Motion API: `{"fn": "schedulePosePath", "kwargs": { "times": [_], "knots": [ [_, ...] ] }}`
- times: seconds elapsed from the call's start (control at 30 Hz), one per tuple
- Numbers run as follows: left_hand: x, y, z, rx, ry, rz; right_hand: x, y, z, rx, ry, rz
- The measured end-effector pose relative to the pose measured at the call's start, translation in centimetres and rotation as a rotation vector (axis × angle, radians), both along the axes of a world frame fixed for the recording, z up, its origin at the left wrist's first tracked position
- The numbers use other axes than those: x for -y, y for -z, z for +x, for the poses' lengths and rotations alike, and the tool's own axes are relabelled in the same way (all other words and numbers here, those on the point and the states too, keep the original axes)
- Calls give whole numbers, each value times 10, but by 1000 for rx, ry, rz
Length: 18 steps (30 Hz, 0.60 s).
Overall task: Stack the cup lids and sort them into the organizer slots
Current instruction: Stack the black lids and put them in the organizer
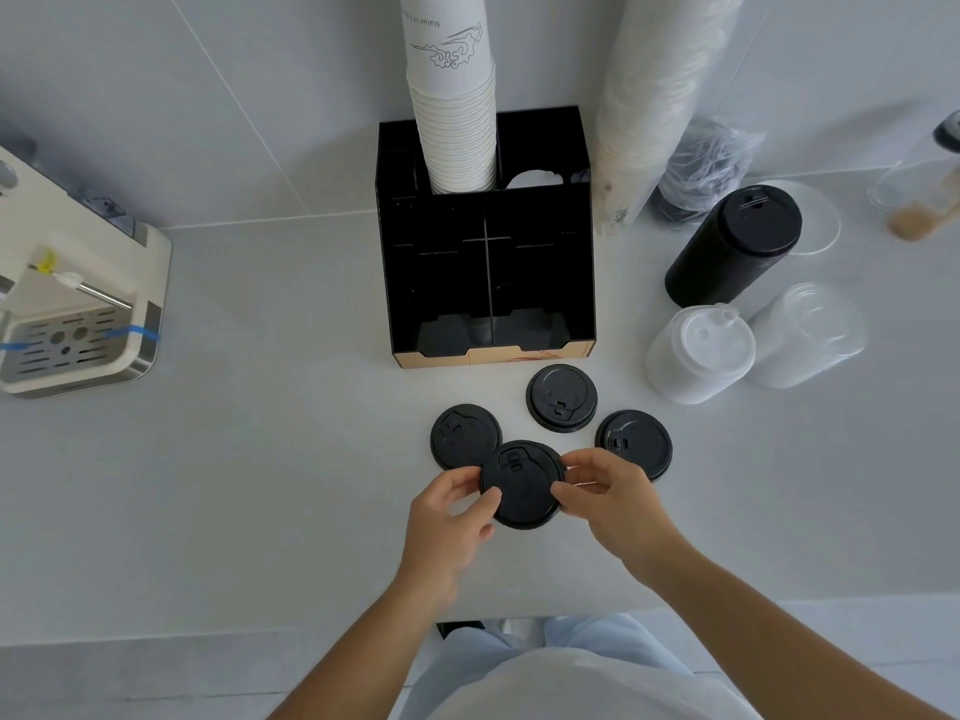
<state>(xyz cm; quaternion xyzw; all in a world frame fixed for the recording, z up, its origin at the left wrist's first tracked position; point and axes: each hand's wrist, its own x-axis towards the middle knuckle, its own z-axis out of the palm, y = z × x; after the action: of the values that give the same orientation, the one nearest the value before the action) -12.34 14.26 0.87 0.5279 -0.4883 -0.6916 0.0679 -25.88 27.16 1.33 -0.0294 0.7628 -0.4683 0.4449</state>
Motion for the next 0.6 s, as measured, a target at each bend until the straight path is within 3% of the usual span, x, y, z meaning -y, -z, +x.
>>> {"fn": "schedulePosePath", "kwargs": {
  "times": [0.4, 0.6],
  "knots": [
    [-8, -2, -1, -47, 13, 12, -5, -1, 3, 34, 62, -68],
    [-9, 8, -1, 50, 62, -80, -11, 10, 2, 27, 9, 12]
  ]
}}
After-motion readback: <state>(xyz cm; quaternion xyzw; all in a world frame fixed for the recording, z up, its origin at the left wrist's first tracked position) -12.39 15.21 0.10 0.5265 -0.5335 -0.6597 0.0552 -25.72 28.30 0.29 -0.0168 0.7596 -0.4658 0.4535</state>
